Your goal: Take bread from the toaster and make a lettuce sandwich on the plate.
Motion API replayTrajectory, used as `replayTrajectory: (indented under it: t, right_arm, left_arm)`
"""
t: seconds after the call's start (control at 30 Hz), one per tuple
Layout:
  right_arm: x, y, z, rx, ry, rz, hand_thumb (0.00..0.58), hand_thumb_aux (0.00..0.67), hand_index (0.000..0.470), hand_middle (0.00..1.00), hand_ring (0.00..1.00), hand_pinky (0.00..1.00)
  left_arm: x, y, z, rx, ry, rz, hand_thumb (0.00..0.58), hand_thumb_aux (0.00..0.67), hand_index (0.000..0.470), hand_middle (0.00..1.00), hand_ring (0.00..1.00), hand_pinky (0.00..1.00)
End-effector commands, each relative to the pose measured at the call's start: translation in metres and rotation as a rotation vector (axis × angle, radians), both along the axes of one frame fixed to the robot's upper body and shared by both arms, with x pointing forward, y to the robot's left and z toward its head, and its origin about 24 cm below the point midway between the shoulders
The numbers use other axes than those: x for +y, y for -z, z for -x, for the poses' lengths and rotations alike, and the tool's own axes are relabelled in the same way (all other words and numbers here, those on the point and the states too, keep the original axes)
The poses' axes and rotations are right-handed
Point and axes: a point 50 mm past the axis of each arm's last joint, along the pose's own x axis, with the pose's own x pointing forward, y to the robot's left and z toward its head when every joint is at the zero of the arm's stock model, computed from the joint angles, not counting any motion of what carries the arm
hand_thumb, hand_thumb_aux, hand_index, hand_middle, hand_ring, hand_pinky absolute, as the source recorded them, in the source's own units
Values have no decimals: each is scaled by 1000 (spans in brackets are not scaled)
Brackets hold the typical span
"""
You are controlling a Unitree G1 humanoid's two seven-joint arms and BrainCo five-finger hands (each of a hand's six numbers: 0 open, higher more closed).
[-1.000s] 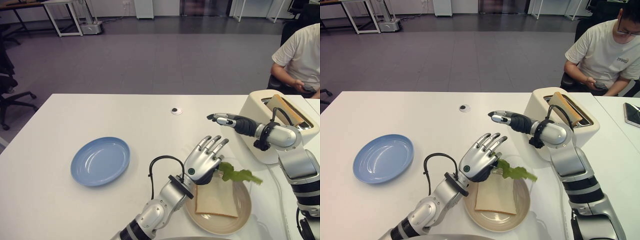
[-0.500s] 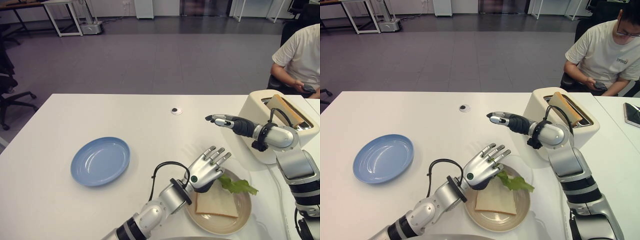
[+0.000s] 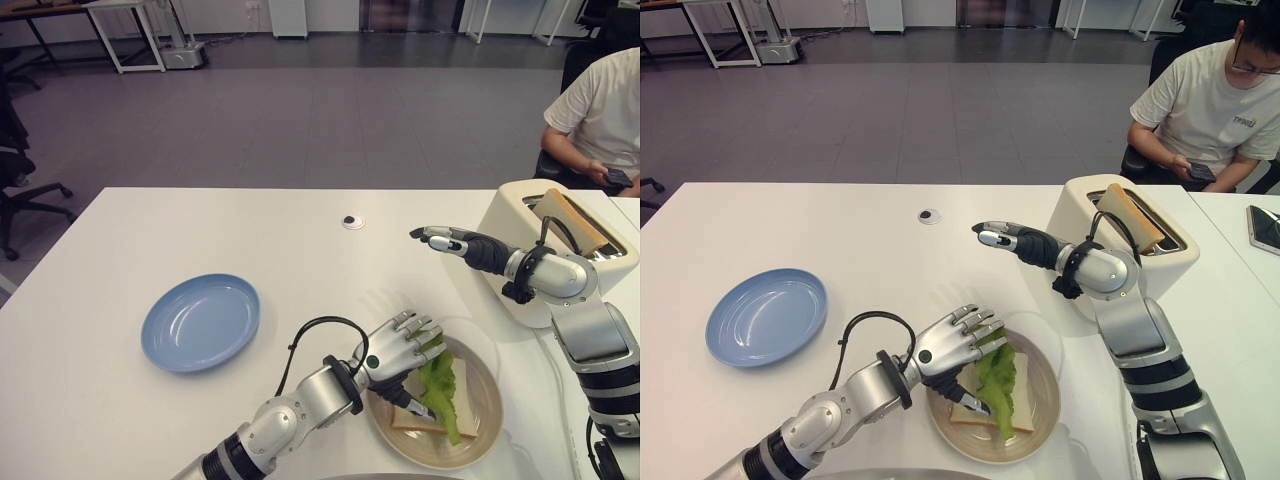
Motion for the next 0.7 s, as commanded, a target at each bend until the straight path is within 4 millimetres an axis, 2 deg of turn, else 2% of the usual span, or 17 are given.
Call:
replayTrajectory:
  t: [0.03,0.17,0.3,0.47,0.53,0.6,0.7]
  right_arm:
    - [1,-1,-2,-2,0,1,0,0,0,0,0,0]
    - [0,-5,-6,-18,3,-2,0,0,0,0,0,0]
    - [-3,-16,-10,-70,29,-20,0,0,0,0,0,0]
    - [-22,-60,-21,-257,127,-51,0,0,0,0,0,0]
    - [-33,-84,-25,-415,185,57,0,0,0,0,0,0]
    - [-49,-101,-28,-598,248,326,0,0,0,0,0,0]
    - [-73,-102,-35,-689,303,668,0,0,0,0,0,0]
  left_arm:
    - [11,-17,-8,-40,-86,63,0,0,0,0,0,0]
    - [35,-45,-18,-111,-189,102,0,0,0,0,0,0]
    - [67,-79,-28,-142,-384,388,0,0,0,0,0,0]
    - [85,-76,-34,-78,-469,541,0,0,0,0,0,0]
    - [92,-71,-35,-60,-507,555,0,0,0,0,0,0]
    - [100,-66,-37,-54,-545,547,0,0,0,0,0,0]
    - [109,-60,-37,-55,-590,519,0,0,0,0,0,0]
